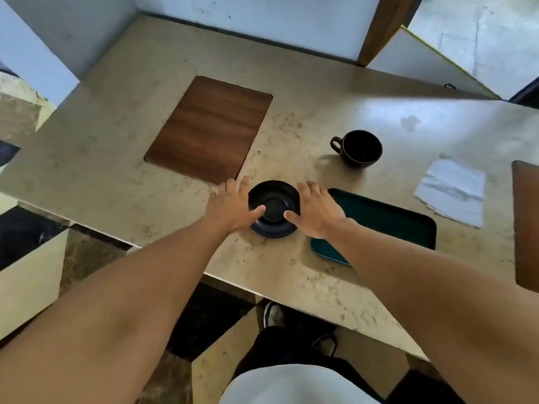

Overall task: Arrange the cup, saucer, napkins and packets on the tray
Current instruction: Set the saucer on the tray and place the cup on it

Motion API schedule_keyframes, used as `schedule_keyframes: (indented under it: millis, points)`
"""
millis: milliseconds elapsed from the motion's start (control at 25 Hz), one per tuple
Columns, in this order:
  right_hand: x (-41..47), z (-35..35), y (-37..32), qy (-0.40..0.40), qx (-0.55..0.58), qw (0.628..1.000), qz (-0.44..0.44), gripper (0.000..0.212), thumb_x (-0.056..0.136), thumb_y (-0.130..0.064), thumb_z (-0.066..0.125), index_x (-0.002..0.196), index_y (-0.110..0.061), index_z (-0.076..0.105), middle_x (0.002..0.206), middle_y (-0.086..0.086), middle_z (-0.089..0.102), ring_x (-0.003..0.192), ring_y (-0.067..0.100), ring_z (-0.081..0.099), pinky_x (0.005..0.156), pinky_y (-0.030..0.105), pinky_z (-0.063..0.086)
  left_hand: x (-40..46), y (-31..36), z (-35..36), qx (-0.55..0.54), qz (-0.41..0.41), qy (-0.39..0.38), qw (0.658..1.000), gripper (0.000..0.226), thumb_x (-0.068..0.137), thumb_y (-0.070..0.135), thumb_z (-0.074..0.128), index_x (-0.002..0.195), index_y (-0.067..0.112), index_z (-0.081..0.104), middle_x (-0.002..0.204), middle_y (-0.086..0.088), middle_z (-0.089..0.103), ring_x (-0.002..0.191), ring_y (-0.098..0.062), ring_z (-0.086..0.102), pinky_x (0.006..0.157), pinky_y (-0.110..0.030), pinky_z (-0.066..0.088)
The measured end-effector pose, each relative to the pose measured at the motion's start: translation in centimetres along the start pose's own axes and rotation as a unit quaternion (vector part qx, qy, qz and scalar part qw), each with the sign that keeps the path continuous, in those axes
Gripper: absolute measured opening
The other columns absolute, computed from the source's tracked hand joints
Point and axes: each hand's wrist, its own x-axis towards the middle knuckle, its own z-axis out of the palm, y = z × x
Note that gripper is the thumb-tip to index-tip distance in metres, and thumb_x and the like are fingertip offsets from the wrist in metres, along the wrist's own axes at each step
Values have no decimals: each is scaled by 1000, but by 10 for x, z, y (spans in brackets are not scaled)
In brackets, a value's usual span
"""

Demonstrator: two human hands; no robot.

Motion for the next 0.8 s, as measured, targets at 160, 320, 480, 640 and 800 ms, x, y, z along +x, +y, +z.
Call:
schedule_keyframes:
  millis: [160, 320, 480, 640, 800]
  points:
    - [15, 6, -12, 8, -5, 999, 33, 49, 99, -27, 56, 138, -2, 42, 139, 19, 46, 126, 36, 47, 99, 42, 46, 8, -10, 15, -73, -31, 8, 997, 67, 93, 46, 57, 144, 7, 36, 132, -19, 48, 119, -36, 48, 92, -46, 46]
    - [24, 10, -17, -16, 17, 997, 79, 36, 100, -12, 55, 133, 0, 47, 136, 19, 45, 117, 36, 55, 89, 40, 51, 15, -14, 25, -146, -32, 3, 989, 26, 97, 28, 57, 105, 3, 56, 109, -14, 56, 104, -35, 56, 79, -41, 46]
    - [31, 18, -18, -17, 13, 995, 101, 32, 98, -7, 57, 129, 0, 52, 130, 18, 49, 109, 38, 61, 75, 38, 46, 14, -13, 30, -209, -35, -15, 977, 15, 97, 19, 59, 93, 5, 61, 90, -9, 61, 87, -28, 59, 68, -36, 42]
    - [32, 23, -16, -13, 21, 994, 108, 27, 96, -2, 57, 123, -1, 56, 123, 19, 55, 104, 38, 61, 71, 37, 44, 15, -12, 31, -256, -55, -27, 965, 13, 94, 15, 61, 97, 3, 66, 90, -14, 67, 84, -30, 63, 71, -40, 51]
    - [32, 25, -14, -11, 49, 991, 126, 31, 93, 1, 59, 123, -1, 54, 123, 19, 55, 106, 40, 60, 73, 38, 42, 17, -11, 28, -289, -83, -32, 953, 13, 91, 11, 63, 95, 0, 69, 90, -16, 71, 86, -31, 68, 71, -42, 55]
